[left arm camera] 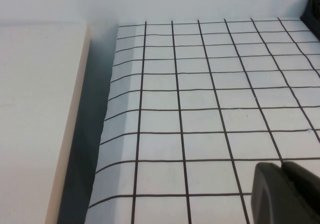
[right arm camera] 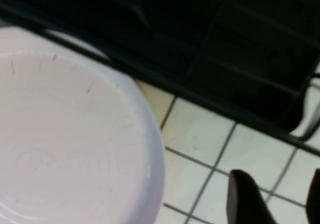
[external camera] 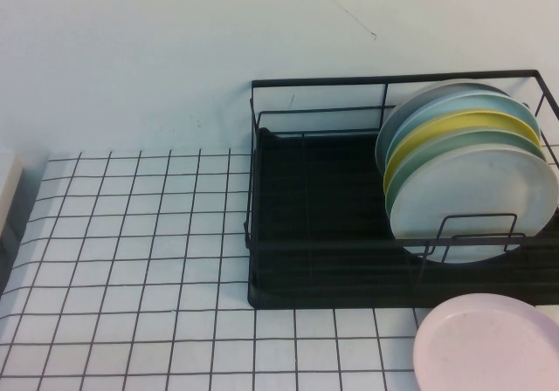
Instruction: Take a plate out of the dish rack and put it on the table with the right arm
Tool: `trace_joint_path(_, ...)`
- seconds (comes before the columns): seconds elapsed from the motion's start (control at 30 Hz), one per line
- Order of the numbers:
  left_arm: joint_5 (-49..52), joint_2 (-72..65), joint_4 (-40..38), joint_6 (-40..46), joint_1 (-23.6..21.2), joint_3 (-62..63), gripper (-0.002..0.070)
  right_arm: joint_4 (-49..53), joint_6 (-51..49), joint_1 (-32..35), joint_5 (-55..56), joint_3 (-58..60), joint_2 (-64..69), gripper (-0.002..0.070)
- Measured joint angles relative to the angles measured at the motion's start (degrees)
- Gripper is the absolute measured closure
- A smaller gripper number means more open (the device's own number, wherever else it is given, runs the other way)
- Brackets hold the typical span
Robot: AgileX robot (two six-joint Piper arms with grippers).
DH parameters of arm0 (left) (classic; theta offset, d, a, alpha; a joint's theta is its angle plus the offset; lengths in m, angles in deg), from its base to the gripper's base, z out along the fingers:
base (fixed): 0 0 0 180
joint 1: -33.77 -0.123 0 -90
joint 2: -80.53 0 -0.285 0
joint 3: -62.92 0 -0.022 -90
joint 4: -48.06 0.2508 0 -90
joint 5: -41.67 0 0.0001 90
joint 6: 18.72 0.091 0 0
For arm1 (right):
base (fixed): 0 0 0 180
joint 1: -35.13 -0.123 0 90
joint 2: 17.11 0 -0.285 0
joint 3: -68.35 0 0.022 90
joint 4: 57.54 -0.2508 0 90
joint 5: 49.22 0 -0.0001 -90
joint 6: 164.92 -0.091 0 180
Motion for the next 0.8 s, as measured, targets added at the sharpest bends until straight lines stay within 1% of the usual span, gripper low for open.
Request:
trace_joint_path(0.07, 0.0, 0.0, 0.0, 0.0, 0.0, 0.0, 0.0678, 1.52, -0.32, 0.0, -0.28, -1.45, -3.34, 0.0442)
trace_joint_path(0.2, 0.0, 0.0, 0.0, 0.0, 0.0, 0.0, 0.0678, 1.5, 1.73, 0.0, -0.33, -2.97, -13.39, 0.0603)
trace_joint_path(0.27, 0.0, 0.0, 0.0, 0.0, 0.0, 0.0, 0.0678, 0.58, 3.11, 0.0, -0.33, -3.07, -18.78, 0.0644)
trace_joint_path(0.33, 0.0, 0.0, 0.0, 0.0, 0.0, 0.0, 0.0678, -0.87, 4.04, 0.0, 0.72, -3.07, -24.91, 0.0664)
trace_joint_path(0.5, 0.0, 0.0, 0.0, 0.0, 0.0, 0.0, 0.0678, -7.54, 8.2, 0.0, 6.3, -0.53, -39.46, 0.0676)
trace_joint_path(0.63, 0.0, 0.0, 0.0, 0.0, 0.0, 0.0, 0.0678, -13.36, 11.84, 0.0, 11.0, 8.14, -51.21, 0.0678)
trace_joint_path(0.8, 0.0, 0.0, 0.0, 0.0, 0.0, 0.0, 0.0678, -16.46, 12.39, 0.0, 13.18, 21.21, -63.19, 0.0678)
